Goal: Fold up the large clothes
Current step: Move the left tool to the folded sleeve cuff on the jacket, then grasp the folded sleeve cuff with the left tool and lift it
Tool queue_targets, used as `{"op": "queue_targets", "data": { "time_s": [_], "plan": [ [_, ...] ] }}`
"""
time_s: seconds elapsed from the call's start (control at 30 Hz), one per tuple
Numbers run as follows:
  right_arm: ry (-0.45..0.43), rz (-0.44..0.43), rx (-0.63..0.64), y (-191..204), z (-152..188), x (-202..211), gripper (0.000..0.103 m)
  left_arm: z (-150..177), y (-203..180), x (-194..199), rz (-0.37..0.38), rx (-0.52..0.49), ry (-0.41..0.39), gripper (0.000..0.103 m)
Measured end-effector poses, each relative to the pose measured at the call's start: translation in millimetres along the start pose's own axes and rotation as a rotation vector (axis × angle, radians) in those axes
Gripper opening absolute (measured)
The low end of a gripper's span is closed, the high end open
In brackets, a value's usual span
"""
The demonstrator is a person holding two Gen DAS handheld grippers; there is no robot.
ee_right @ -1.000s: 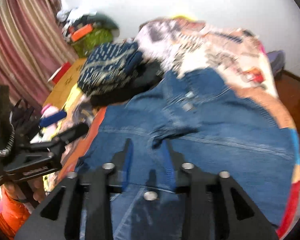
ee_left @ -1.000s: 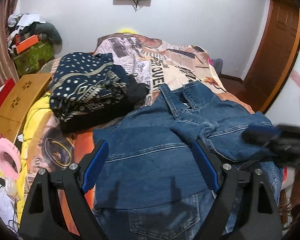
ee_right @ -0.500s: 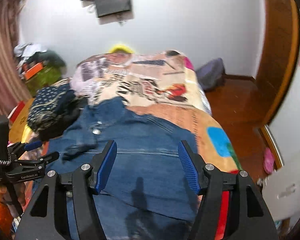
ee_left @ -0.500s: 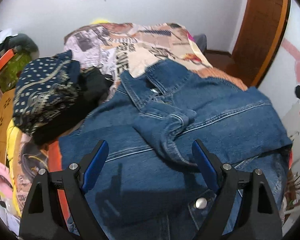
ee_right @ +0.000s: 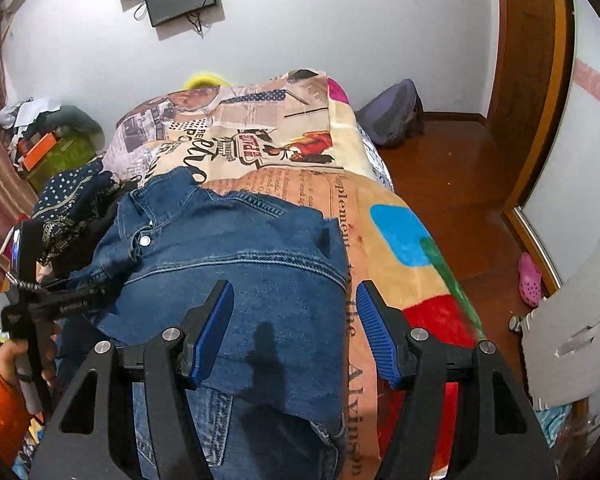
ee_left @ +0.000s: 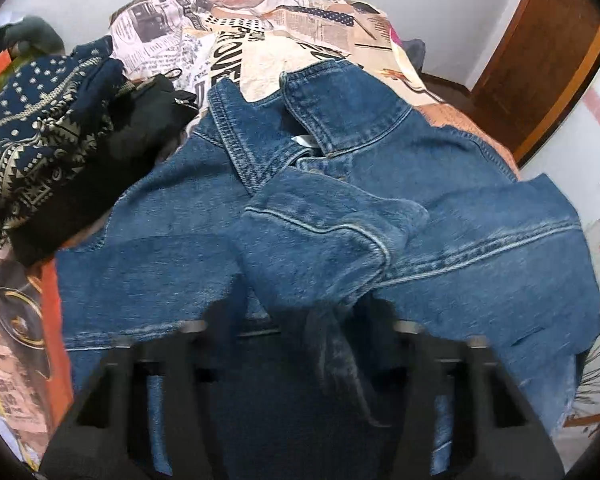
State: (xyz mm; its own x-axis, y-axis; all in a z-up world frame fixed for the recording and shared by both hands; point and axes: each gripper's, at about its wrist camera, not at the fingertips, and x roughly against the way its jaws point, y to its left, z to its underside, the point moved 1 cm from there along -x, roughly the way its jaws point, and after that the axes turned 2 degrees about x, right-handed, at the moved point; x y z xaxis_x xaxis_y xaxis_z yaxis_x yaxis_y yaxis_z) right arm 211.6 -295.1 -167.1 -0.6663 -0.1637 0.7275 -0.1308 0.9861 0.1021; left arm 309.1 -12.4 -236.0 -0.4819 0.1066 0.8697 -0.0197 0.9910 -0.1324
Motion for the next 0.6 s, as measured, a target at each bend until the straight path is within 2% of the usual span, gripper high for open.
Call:
{"op": "queue_targets", "data": {
  "time_s": [0.1, 0.17, 0.27, 0.43, 0.6],
  "plan": [
    [0.007, -0.007, -0.008, -2.6, 2.9, -3.3, 0.06, -4.0, -1.6, 5.4, -0.021, -0.013, -0.017, 0.022],
    [0.014, -0.011, -0.013, -4.2, 3.6, -5.0, 0.06, -7.3, 1.6, 13.5, -0.001, -0.003, -0.035, 0.014],
    [0.016, -0.009, -0.011, -4.6, 3.9, -6.1, 0.06, -14.5, 5.5, 34.0, 0.027, 0.004, -0.094, 0.012],
    [0.009, -0.002, -0.014, -5.5, 1.9, -3.4, 0.06, -24.7, 5.4, 93.3, 0.022, -0.026, -0.27, 0.011],
    [-0.007, -0.016, -0.019, -1.8, -2.2, 0.8, 0.06, -27.7, 17.2, 138.3, 0.012, -0.029, -0.393, 0.011]
  ]
}}
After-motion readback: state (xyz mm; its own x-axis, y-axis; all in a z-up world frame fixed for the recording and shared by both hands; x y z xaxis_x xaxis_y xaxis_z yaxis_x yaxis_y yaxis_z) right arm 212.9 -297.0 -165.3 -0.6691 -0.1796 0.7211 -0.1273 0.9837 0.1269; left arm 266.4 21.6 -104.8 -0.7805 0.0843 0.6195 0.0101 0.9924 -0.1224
